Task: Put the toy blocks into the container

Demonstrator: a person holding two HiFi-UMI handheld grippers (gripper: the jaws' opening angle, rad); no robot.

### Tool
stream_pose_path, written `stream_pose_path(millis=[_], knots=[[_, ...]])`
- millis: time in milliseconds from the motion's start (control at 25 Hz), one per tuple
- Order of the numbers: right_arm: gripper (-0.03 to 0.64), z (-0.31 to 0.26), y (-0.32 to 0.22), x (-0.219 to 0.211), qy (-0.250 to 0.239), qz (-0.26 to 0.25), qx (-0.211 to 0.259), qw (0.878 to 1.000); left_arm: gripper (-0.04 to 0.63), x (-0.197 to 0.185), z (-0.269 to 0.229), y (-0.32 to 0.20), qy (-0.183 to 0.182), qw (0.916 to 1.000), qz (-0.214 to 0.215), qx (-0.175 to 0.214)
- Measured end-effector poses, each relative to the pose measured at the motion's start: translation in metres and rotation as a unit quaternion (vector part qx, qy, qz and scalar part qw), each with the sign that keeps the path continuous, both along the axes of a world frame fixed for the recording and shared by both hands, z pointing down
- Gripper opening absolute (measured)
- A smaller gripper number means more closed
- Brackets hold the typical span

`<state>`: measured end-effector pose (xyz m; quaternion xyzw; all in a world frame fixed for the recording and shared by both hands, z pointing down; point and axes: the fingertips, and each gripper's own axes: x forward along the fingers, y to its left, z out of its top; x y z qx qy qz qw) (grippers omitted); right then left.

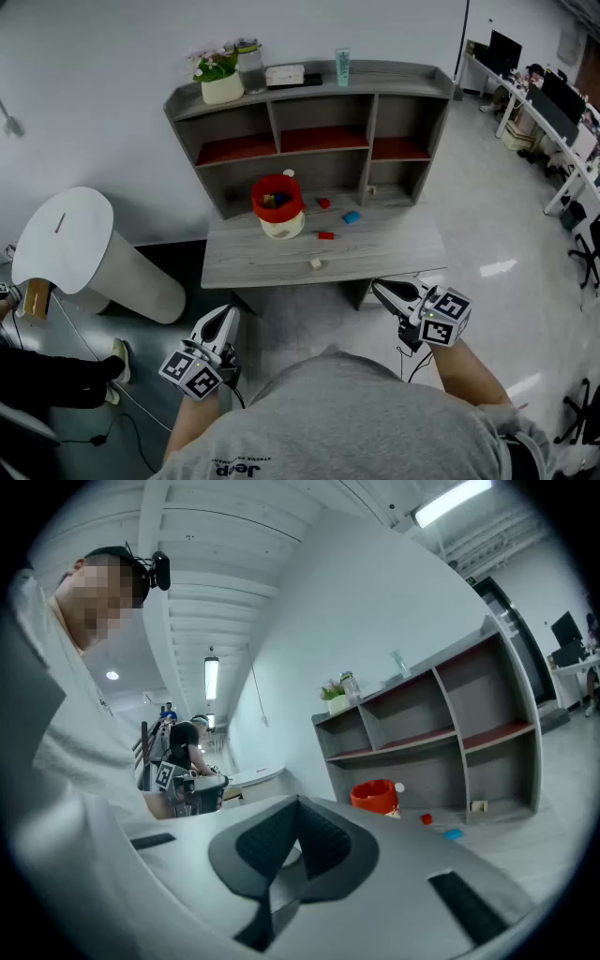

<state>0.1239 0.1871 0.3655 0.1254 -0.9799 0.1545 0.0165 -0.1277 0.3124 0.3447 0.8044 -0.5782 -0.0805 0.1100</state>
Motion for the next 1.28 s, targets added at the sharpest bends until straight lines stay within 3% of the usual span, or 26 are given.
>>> stream_pose_path(millis=[440,640,1280], knots=[[-0.002,-0.004,-0.009,0.007,-0.002,-0.005,0.009,1.0,0.011,0.008,-0.002,-0.003,-0.004,1.0,-0.002,-0.002],[0.002,-0.003,-0.018,0.019,-0.007,0.002,-0.012,1.0,0.011,0.022,-0.003,-0.012,-0.005,1.0,0.002,0.0],[0.005,-0.004,-0.059,0.155,-0.014,0.048,-0.014,0.999,0.011,0.16,-0.002,-0.082,-0.009,0.9975,0.069,0.007]])
